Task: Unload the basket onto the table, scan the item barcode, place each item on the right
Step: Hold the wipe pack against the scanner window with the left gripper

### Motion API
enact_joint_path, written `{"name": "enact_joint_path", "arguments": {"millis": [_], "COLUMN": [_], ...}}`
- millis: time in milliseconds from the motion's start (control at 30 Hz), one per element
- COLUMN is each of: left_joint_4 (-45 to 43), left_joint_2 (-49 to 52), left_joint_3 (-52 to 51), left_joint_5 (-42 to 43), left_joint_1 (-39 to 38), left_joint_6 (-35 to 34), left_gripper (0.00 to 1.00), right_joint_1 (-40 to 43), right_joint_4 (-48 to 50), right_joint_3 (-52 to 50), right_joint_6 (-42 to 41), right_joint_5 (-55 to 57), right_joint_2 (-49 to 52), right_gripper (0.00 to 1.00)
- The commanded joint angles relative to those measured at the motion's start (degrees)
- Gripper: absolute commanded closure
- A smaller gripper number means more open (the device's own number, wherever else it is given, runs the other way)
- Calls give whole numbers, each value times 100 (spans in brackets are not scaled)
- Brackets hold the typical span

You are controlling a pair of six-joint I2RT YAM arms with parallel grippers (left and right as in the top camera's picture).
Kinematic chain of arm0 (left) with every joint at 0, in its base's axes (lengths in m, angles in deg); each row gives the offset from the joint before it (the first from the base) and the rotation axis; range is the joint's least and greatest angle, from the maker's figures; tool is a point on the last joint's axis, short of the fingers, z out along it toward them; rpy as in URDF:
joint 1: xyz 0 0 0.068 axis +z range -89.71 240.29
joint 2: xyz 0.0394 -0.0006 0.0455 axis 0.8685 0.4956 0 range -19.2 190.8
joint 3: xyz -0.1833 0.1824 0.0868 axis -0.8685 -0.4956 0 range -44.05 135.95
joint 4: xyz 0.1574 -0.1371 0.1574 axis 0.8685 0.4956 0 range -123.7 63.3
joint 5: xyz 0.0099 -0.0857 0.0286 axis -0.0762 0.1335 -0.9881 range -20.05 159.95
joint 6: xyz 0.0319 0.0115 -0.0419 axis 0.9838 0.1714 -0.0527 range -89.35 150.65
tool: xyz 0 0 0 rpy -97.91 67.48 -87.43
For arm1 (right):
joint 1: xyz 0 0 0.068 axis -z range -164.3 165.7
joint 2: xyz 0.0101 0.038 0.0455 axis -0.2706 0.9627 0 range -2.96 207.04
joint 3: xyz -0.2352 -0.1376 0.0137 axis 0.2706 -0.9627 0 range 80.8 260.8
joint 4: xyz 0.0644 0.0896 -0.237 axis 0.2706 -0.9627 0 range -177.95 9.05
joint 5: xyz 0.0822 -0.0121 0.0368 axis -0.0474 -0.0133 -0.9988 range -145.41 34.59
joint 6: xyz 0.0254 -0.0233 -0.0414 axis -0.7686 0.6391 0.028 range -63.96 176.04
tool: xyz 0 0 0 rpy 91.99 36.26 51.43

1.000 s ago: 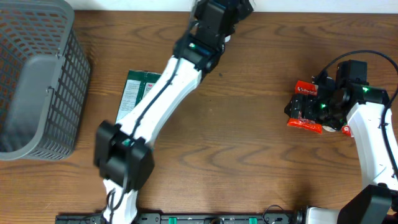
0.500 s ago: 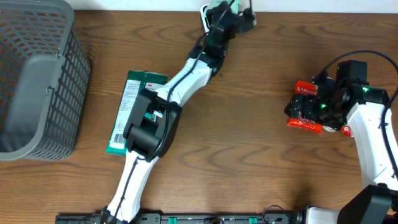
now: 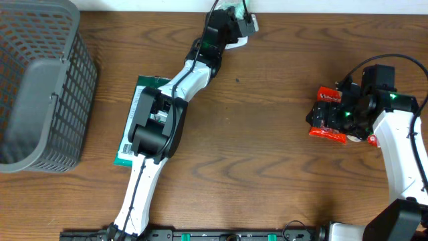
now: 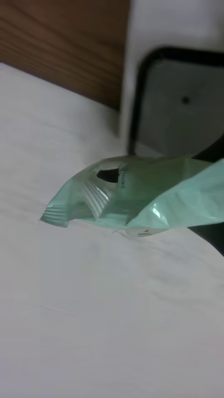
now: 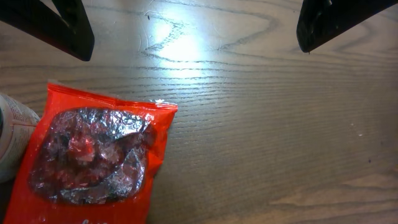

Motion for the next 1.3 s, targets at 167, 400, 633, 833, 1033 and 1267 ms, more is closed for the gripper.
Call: {"name": "enact_joint_path", "arguments": {"millis": [167,400,633,833,1033,1267], "left_joint_4": [-789,-743,-798,-796,-778,-789], "left_joint_2": [-33,-33,-33,-33,-33,-33], "left_joint_3": [68,68,68,68,68,68], "left_joint_5": [457,960,1663,1694,1716,1694], "left_joint_1": [-9,31,286,468,472,444], "left_joint_6": [-400,-1462,-2068,-2068,-2006,-1084], "left_gripper": [93,93,93,93,93,93], "right_joint_1": [42,42,42,42,42,42], "right_joint_4": [-7,-7,-7,-7,-7,-7], "right_joint_3": [17,17,17,17,17,17], "right_joint_6": [-33,-33,-33,-33,-33,-33], "right_joint_5": [13,13,11,13,13,13], "right_joint_2": [-118,-118,-118,-118,-118,-118], "right_gripper": [1,1,1,1,1,1]}}
